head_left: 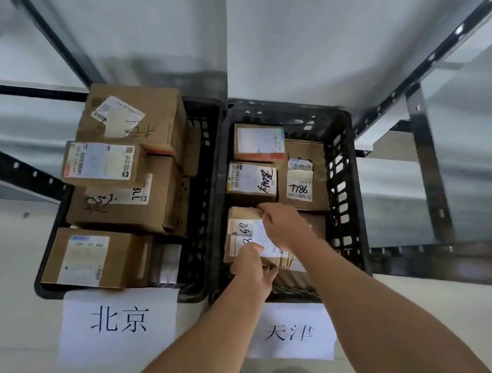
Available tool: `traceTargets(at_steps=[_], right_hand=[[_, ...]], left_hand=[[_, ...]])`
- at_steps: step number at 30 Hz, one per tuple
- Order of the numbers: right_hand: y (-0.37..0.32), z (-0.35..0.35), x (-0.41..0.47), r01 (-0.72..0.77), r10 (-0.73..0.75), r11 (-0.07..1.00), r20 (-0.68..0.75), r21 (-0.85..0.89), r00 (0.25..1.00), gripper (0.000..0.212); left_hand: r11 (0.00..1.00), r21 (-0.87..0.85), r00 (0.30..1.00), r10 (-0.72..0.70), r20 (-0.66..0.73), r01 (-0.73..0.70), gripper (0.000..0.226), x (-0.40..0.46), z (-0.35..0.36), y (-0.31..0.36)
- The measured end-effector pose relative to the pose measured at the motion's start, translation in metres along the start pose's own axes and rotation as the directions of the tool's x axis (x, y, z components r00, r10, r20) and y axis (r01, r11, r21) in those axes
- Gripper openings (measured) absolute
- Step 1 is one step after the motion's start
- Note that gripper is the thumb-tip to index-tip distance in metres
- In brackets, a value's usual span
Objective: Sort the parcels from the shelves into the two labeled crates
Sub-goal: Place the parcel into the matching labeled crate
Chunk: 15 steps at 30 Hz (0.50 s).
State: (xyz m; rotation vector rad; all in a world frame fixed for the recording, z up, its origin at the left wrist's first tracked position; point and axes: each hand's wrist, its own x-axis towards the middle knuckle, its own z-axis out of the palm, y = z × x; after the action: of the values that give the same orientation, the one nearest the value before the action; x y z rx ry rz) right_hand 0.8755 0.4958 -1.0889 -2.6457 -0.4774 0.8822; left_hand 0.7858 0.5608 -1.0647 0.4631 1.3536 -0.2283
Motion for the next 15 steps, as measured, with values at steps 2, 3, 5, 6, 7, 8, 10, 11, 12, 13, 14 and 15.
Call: traceTargets(at_steps=[2, 3, 5, 6, 7, 8, 10, 11, 12, 13, 14, 15], right_hand=[[0.001, 0.012, 0.015, 0.023, -0.024, 0.999, -0.039, -0.036, 0.999, 0.043], [0.001, 0.015, 0.022, 0.034, -0.037, 0.998, -0.068, -0.051, 0.997, 0.043], [0.003, 0.02, 0.037, 0.053, -0.057, 0.997, -0.078, -0.05, 0.995, 0.043], [0.004, 0.02, 0.043, 0.061, -0.064, 0.997, -0.071, -0.04, 0.995, 0.043], [0.006, 0.021, 0.048, 0.074, -0.076, 0.997, -0.076, -0.031, 0.994, 0.042], [0.009, 0.023, 0.052, 0.088, -0.09, 0.996, -0.09, -0.024, 0.992, 0.041], [0.013, 0.025, 0.054, 0.117, -0.121, 0.993, -0.116, -0.032, 0.986, 0.041], [0.014, 0.024, 0.053, 0.129, -0.133, 0.991, -0.123, -0.036, 0.984, 0.041], [0.013, 0.022, 0.051, 0.133, -0.135, 0.991, -0.124, -0.026, 0.983, 0.041], [0.012, 0.016, 0.047, 0.12, -0.12, 0.993, -0.12, -0.003, 0.985, 0.041], [0.011, 0.008, 0.042, 0.096, -0.093, 0.995, -0.114, 0.019, 0.989, 0.041], [0.01, -0.001, 0.036, 0.064, -0.061, 0.998, -0.108, 0.027, 0.992, 0.041]], left_hand=[[0.999, -0.032, 1.0, 0.02, -0.002, -0.02, 0.04, 0.014, 0.0, 0.0], [0.999, -0.044, 1.0, 0.026, 0.008, -0.026, 0.042, 0.018, 0.001, 0.001], [0.998, -0.051, 0.998, 0.042, 0.042, -0.04, 0.045, 0.029, 0.004, 0.001], [0.997, -0.057, 0.997, 0.05, 0.054, -0.047, 0.046, 0.033, 0.006, 0.002], [0.997, -0.061, 0.996, 0.056, 0.064, -0.052, 0.046, 0.037, 0.007, 0.003], [0.997, -0.059, 0.995, 0.06, 0.074, -0.055, 0.045, 0.042, 0.008, 0.003], [0.997, -0.045, 0.992, 0.073, 0.104, -0.069, 0.039, 0.046, 0.008, 0.001], [0.997, -0.026, 0.991, 0.073, 0.116, -0.07, 0.033, 0.045, 0.008, 0.0], [0.997, 0.014, 0.99, 0.068, 0.123, -0.07, 0.029, 0.044, 0.007, 0.0], [0.995, 0.067, 0.989, 0.066, 0.131, -0.075, 0.029, 0.042, 0.007, 0.001], [0.99, 0.121, 0.988, 0.059, 0.146, -0.077, 0.033, 0.038, 0.006, 0.002], [0.979, 0.186, 0.985, 0.048, 0.167, -0.079, 0.038, 0.032, 0.006, 0.006]])
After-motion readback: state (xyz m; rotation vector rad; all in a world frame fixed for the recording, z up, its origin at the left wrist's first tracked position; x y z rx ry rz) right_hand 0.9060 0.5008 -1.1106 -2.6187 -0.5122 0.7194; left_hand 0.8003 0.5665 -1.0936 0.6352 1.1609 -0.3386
